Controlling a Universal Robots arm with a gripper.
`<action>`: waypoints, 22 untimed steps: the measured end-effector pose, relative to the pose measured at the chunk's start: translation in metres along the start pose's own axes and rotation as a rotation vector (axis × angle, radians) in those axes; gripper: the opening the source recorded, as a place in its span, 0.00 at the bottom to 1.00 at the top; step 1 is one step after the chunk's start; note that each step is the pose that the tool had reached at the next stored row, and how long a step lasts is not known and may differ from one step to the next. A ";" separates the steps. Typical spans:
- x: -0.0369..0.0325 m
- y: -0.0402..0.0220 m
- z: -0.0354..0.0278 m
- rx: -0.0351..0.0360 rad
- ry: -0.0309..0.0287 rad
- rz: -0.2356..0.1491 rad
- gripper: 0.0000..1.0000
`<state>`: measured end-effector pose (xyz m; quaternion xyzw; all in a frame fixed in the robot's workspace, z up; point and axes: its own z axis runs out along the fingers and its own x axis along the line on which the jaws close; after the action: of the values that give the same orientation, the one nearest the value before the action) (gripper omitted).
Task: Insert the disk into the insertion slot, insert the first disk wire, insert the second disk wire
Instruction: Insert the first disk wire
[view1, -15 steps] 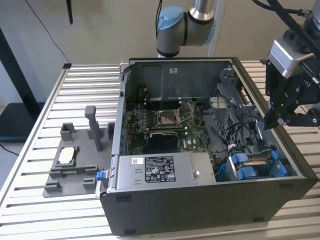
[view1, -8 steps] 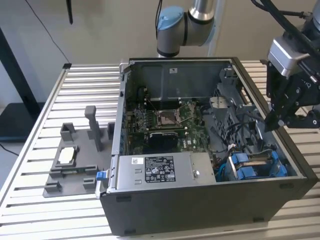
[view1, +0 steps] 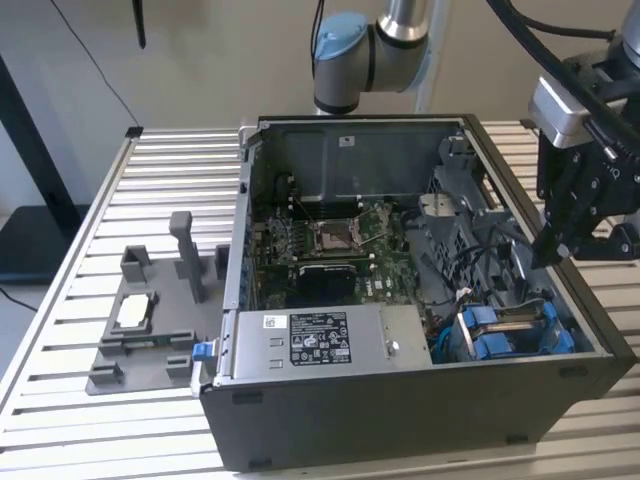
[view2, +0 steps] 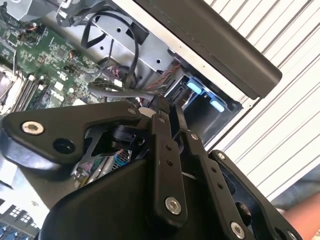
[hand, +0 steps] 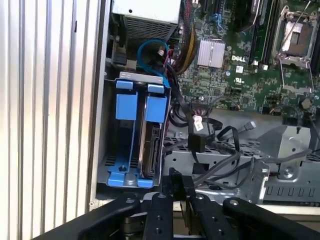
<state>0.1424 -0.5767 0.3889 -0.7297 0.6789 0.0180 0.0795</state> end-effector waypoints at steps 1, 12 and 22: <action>0.0001 0.0000 0.0004 0.0016 0.0016 0.011 0.19; 0.0003 -0.0005 0.0021 -0.0285 0.0049 0.056 0.19; 0.0025 -0.0051 0.0152 -0.0571 0.0041 0.063 0.19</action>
<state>0.1489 -0.5767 0.3740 -0.7100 0.7008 0.0383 0.0567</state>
